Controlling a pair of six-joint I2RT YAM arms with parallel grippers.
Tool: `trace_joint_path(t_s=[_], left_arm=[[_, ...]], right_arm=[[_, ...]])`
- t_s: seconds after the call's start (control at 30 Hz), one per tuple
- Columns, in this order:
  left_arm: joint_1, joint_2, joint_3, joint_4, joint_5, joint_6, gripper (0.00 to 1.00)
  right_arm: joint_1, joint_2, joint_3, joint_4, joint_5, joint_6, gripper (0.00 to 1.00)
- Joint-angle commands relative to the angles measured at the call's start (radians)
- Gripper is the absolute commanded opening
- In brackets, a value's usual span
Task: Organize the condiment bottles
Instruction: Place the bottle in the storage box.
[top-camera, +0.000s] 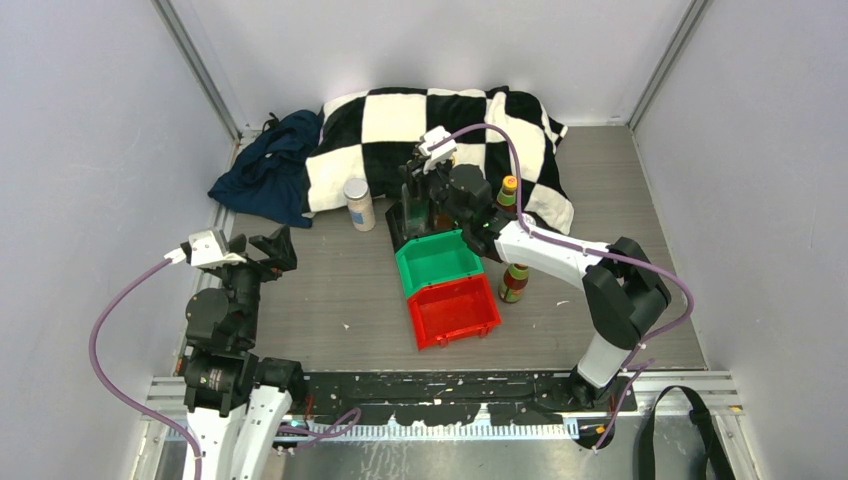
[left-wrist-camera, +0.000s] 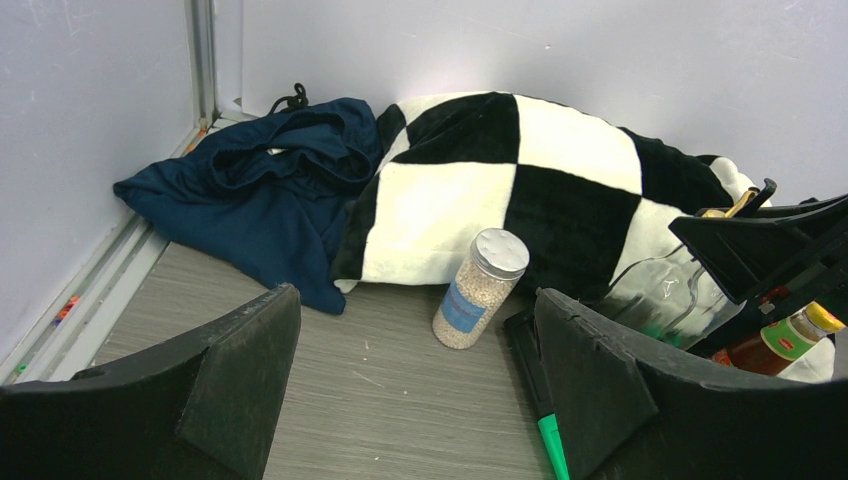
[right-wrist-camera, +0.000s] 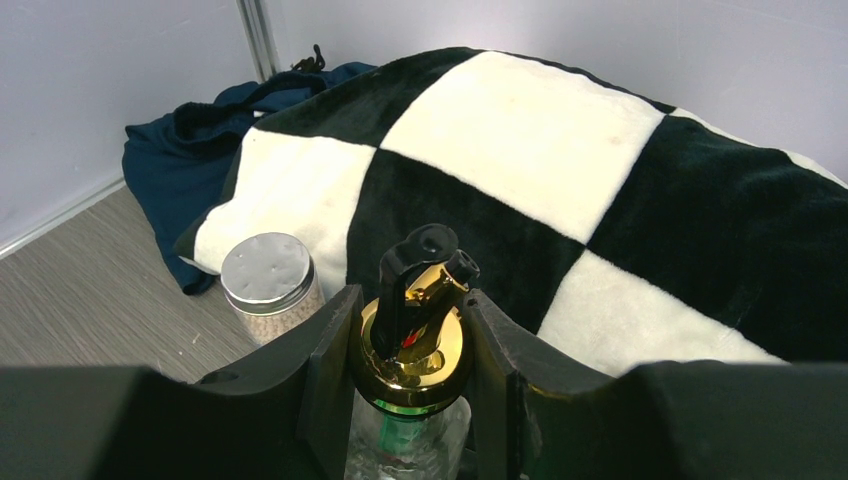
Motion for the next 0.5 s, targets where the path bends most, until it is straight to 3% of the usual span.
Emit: trace_joint_path(t_s=[0.0,0.17,0.47], left_arm=[[0.006,0.002,-0.001,0.057,0.009,-0.013,0.88],[0.006,0.000,-0.001,0.057,0.008,-0.014,0.88],[0.006,0.002,-0.003,0.057,0.006,-0.014,0.88]], right_arm=[[-0.002,-0.033,0.008,0.147,0.006,0.021,0.25],[-0.003,-0.042,0.004,0.142,0.003,0.030,0.44],[0.006,-0.052,0.004,0.129,-0.003,0.034,0.62]])
